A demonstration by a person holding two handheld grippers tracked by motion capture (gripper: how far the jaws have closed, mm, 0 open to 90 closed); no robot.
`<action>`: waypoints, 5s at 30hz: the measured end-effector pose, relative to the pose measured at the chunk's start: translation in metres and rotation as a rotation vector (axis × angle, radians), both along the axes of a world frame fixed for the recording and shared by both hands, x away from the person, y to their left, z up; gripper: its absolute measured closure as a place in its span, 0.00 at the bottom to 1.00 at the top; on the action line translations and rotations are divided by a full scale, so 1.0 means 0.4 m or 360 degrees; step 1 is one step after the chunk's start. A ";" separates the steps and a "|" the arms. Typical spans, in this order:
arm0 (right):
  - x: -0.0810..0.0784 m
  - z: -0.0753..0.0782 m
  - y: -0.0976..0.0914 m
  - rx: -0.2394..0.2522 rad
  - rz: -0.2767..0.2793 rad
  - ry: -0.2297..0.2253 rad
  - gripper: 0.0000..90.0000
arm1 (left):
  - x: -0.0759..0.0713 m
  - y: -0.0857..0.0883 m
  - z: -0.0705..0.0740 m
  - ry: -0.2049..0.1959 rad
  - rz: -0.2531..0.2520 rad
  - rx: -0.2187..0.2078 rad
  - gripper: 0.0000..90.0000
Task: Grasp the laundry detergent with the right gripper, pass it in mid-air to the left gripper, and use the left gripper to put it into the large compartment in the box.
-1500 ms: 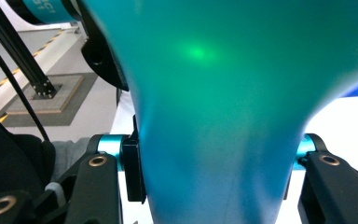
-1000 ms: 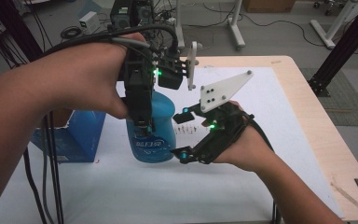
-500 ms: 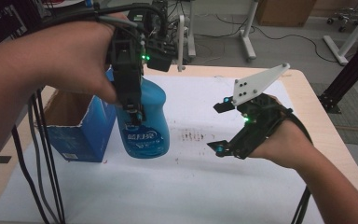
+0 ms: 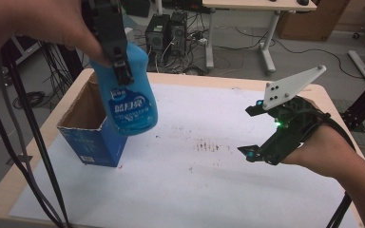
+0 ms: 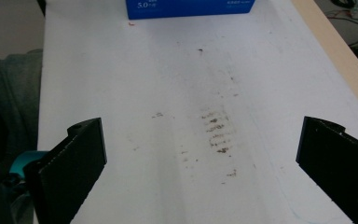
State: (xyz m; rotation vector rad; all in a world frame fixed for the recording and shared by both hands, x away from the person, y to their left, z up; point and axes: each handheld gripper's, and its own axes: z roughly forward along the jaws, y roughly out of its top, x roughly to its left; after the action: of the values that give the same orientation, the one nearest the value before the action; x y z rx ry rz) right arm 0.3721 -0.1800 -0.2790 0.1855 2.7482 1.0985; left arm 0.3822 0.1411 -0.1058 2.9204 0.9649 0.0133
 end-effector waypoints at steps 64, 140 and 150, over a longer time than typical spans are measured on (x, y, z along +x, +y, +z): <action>0.029 -0.004 -0.016 -0.0151 -0.0146 0.0049 0.01 | 0.154 0.257 -0.468 0.0099 0.0087 0.0126 0.41; 0.194 -0.014 -0.003 -0.0781 0.0024 0.0171 0.01 | 0.073 -0.052 -0.239 0.0010 -0.0655 -0.0008 0.02; 0.205 -0.016 -0.019 -0.0778 -0.0016 0.0188 0.01 | 0.080 -0.064 -0.246 0.0019 -0.0672 0.0021 0.02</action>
State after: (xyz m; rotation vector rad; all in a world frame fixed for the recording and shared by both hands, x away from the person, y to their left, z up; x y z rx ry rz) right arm 0.4540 -0.1875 -0.2855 0.1993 3.0129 0.3962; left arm 0.4143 0.1155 -0.2042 3.0730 0.3340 -0.0196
